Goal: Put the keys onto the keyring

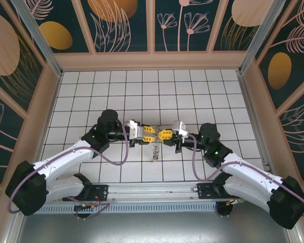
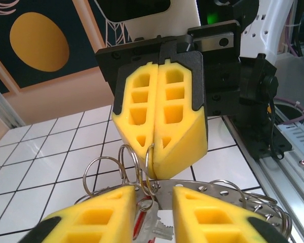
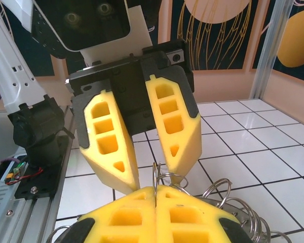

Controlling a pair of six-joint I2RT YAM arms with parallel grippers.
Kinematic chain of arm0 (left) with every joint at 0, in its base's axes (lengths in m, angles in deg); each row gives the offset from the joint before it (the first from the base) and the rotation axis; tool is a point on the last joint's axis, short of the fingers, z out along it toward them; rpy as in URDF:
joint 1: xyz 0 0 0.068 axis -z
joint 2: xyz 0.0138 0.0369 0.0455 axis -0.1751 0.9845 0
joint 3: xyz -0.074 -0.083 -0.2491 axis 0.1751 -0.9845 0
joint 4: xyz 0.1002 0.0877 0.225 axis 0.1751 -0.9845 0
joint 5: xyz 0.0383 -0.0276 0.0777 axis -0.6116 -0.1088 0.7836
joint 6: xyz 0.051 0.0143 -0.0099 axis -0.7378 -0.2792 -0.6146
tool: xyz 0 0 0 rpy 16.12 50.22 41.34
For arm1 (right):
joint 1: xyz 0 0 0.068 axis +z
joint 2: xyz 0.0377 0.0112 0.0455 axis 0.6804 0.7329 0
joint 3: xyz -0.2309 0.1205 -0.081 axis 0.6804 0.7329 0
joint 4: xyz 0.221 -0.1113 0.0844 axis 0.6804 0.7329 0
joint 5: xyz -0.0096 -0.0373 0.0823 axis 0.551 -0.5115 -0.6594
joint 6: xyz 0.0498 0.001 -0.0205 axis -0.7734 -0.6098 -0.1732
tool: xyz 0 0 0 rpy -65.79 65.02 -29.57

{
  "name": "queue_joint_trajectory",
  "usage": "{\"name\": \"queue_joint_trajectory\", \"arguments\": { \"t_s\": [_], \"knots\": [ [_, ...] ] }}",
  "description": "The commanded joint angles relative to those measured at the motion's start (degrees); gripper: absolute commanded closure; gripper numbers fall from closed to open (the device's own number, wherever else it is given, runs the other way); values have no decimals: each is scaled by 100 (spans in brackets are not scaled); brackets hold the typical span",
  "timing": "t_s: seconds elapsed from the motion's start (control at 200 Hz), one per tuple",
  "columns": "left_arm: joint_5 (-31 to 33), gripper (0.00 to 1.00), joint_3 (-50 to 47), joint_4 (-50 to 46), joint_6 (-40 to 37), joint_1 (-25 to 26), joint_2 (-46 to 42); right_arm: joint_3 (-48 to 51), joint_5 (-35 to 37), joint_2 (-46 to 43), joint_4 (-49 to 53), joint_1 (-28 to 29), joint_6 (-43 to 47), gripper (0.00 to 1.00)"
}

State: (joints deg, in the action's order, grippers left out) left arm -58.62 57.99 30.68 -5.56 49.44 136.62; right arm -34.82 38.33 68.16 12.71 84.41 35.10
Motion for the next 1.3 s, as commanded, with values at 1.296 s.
{"name": "queue_joint_trajectory", "arguments": {
  "t_s": [1.296],
  "knots": [
    [1051,100,1118,-2304,-872,21,79,-1300,735,611,2703,236,1864,86]
  ]
}}
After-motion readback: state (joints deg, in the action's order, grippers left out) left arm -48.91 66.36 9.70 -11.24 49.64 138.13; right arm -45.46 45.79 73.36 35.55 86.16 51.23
